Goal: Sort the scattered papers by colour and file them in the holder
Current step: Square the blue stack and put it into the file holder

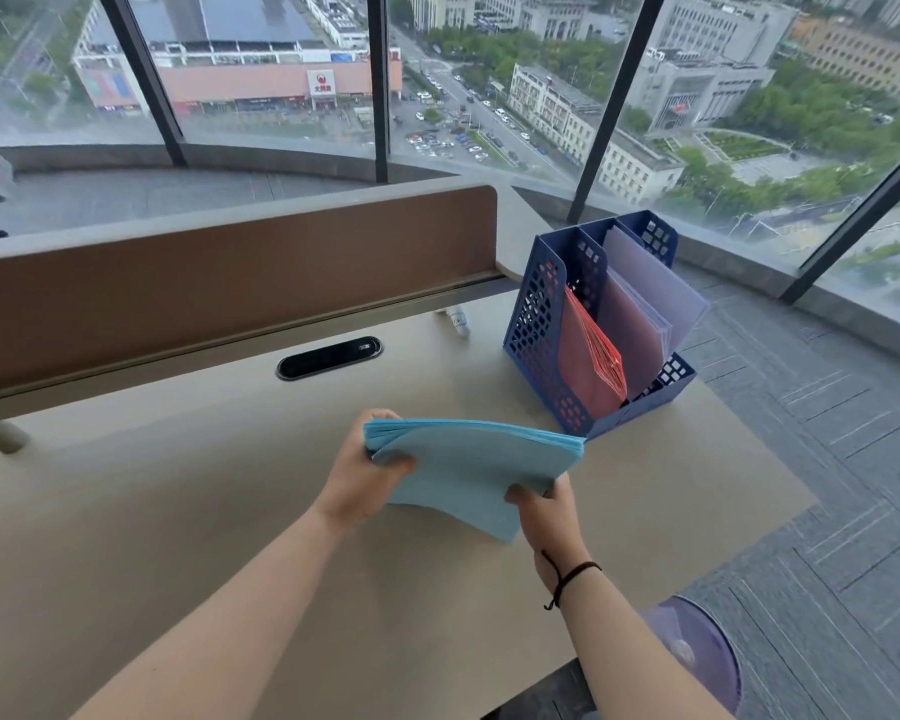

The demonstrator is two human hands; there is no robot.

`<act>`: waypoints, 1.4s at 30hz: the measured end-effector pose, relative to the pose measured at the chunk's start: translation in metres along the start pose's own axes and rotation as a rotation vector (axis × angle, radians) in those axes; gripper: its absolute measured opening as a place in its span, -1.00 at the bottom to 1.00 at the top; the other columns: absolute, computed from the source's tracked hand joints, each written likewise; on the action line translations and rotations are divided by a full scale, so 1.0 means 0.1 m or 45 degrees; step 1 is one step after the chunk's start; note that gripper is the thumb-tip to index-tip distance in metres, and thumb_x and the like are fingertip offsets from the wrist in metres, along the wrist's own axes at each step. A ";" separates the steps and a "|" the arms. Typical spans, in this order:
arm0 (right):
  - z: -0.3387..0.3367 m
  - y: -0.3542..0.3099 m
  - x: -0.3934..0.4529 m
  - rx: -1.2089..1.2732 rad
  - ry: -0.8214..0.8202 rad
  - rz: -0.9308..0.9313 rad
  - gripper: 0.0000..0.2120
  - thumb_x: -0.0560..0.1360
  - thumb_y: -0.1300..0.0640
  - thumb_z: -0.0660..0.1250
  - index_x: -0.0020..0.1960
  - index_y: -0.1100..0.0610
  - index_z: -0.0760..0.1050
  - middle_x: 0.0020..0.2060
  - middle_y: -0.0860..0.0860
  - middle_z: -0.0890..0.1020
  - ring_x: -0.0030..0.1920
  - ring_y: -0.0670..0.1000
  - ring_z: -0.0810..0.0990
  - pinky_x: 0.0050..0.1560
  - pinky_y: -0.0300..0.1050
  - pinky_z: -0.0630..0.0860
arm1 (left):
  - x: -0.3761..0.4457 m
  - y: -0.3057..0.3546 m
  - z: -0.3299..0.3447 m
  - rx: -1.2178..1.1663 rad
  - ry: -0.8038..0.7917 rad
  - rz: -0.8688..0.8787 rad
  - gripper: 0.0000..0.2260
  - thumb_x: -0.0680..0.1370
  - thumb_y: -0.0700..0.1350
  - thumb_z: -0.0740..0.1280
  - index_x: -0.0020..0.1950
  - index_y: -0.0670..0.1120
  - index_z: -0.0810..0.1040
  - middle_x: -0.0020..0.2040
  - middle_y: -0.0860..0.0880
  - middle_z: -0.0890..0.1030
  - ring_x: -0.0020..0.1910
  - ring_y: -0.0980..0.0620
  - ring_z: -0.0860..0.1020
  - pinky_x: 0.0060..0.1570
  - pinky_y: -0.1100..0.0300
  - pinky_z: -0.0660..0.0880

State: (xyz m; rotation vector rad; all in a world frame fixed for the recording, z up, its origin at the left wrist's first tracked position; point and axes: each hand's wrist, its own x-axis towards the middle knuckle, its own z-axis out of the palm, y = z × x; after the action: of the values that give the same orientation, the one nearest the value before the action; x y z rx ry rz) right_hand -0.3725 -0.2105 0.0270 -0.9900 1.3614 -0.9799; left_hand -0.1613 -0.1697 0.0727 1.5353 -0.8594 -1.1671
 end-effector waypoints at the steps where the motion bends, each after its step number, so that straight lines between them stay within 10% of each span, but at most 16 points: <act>1: 0.02 0.01 0.00 0.014 0.019 0.024 -0.55 0.28 0.37 0.27 0.12 0.05 0.45 0.04 0.09 0.62 0.01 0.05 0.57 -0.10 -0.14 0.49 | 0.01 -0.01 0.01 -0.014 0.001 -0.036 -0.63 0.31 -0.25 0.34 0.10 -0.14 0.45 -0.13 -0.08 0.58 -0.13 0.02 0.51 -0.11 0.09 0.44; 7: -0.03 0.02 0.05 -0.192 -0.020 -0.055 -0.63 0.50 0.41 0.27 0.10 -0.03 0.50 0.06 0.02 0.65 0.10 0.04 0.61 0.12 0.01 0.52 | 0.09 0.05 0.05 0.005 0.008 -0.029 -0.65 0.48 -0.41 0.19 0.11 -0.11 0.60 0.00 -0.12 0.69 -0.04 0.00 0.62 -0.04 0.11 0.54; 19: -0.86 -0.93 -0.20 -0.466 -0.090 -0.181 -0.70 0.48 0.41 0.34 -0.08 0.00 0.57 -0.22 -0.16 0.71 -0.15 -0.08 0.60 -0.08 -0.13 0.54 | 0.25 0.75 0.52 0.268 -0.083 0.135 -0.79 0.49 -0.29 0.37 0.05 -0.03 0.62 -0.04 0.01 0.71 -0.03 -0.03 0.68 0.02 -0.01 0.60; 24: -1.41 -1.63 -0.12 -0.384 0.050 -0.303 -0.66 0.51 0.51 0.26 -0.07 0.07 0.53 -0.35 -0.27 0.70 -0.31 -0.26 0.64 -0.24 -0.32 0.58 | 0.48 1.42 1.18 0.351 -0.229 0.319 -0.78 0.48 -0.32 0.37 0.07 -0.08 0.61 -0.07 0.04 0.69 -0.15 0.14 0.63 -0.23 0.39 0.54; 38: -3.02 -3.26 1.42 -0.283 0.511 -0.728 -0.78 0.52 0.31 0.33 -0.11 -0.01 0.54 -0.29 -0.17 0.66 -0.28 -0.08 0.56 -0.24 -0.19 0.51 | 2.09 3.06 3.47 0.445 -0.379 0.599 -0.93 0.41 -0.13 0.43 -0.13 0.00 0.63 -0.08 -0.10 0.71 -0.09 -0.11 0.67 0.00 -0.04 0.63; 42: -3.30 -3.32 1.97 -0.322 0.474 -0.787 -0.85 0.53 0.30 0.33 -0.09 0.05 0.51 -0.21 -0.03 0.61 -0.24 -0.06 0.50 -0.23 -0.16 0.43 | 2.57 3.10 3.90 0.500 -0.379 0.554 -0.95 0.53 -0.26 0.40 -0.06 -0.13 0.61 -0.16 -0.08 0.63 -0.26 0.04 0.58 -0.35 0.41 0.49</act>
State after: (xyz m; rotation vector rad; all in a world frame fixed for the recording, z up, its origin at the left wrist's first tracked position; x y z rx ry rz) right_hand -0.6992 -0.4952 0.2920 -1.5284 1.5409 -1.5353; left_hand -0.4537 -0.5990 0.2850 1.3889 -1.6103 -0.9493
